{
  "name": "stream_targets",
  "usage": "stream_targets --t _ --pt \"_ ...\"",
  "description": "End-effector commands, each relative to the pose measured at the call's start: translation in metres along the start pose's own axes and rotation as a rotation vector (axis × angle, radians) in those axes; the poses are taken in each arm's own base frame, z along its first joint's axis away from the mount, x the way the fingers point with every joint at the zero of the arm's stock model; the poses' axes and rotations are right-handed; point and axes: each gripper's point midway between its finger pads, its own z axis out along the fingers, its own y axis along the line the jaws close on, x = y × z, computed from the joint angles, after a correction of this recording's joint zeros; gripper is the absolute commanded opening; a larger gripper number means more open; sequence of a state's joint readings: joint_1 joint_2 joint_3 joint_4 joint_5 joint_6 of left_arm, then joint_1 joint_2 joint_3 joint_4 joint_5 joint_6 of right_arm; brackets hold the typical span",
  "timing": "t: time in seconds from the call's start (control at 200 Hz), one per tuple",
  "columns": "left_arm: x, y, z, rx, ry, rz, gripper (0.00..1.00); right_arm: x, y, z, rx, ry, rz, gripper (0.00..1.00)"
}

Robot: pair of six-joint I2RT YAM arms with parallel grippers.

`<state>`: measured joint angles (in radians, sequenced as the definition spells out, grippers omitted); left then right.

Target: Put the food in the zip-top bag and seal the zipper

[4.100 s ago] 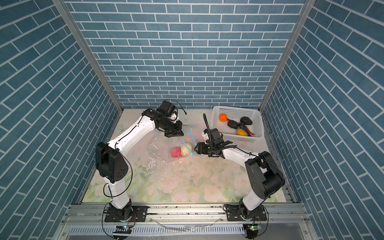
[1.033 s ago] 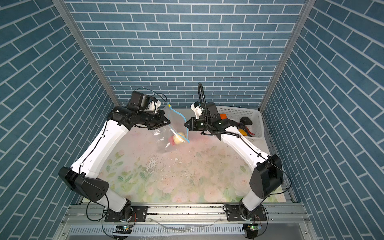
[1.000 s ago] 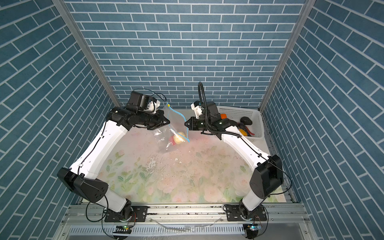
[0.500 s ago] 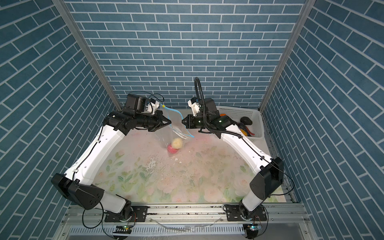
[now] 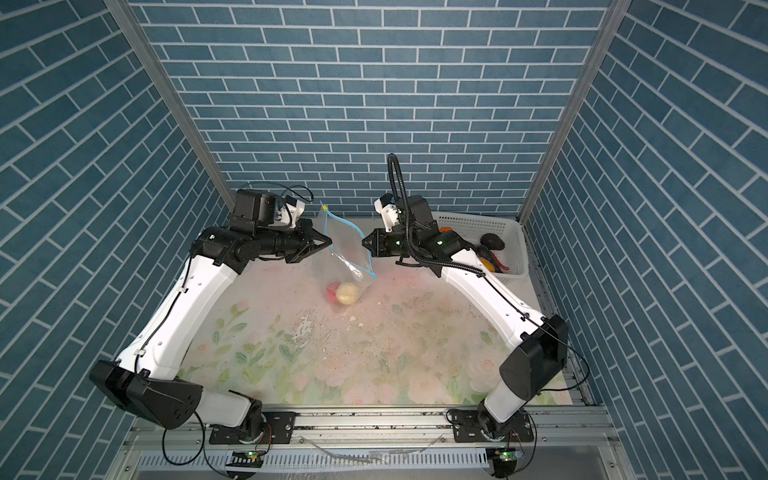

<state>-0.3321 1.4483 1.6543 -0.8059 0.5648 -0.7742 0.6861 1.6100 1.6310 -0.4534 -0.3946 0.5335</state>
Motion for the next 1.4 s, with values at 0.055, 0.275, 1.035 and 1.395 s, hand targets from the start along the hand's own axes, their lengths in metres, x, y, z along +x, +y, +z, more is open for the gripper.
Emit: stream_targets --t 0.055,0.275,1.035,1.395 --pt "0.009 -0.001 0.029 -0.011 0.092 0.045 0.00 0.007 -0.008 -0.005 0.035 -0.022 -0.022 0.16" --pt "0.009 -0.004 0.057 -0.004 0.148 0.052 0.00 0.008 -0.031 -0.012 0.092 -0.040 -0.004 0.40" --pt "0.000 -0.003 0.114 -0.019 0.236 0.056 0.00 -0.019 -0.245 -0.074 0.634 -0.071 -0.001 0.62" --pt "0.002 0.006 0.122 -0.047 0.261 0.044 0.00 -0.030 -0.357 -0.043 0.846 0.034 -0.012 0.68"
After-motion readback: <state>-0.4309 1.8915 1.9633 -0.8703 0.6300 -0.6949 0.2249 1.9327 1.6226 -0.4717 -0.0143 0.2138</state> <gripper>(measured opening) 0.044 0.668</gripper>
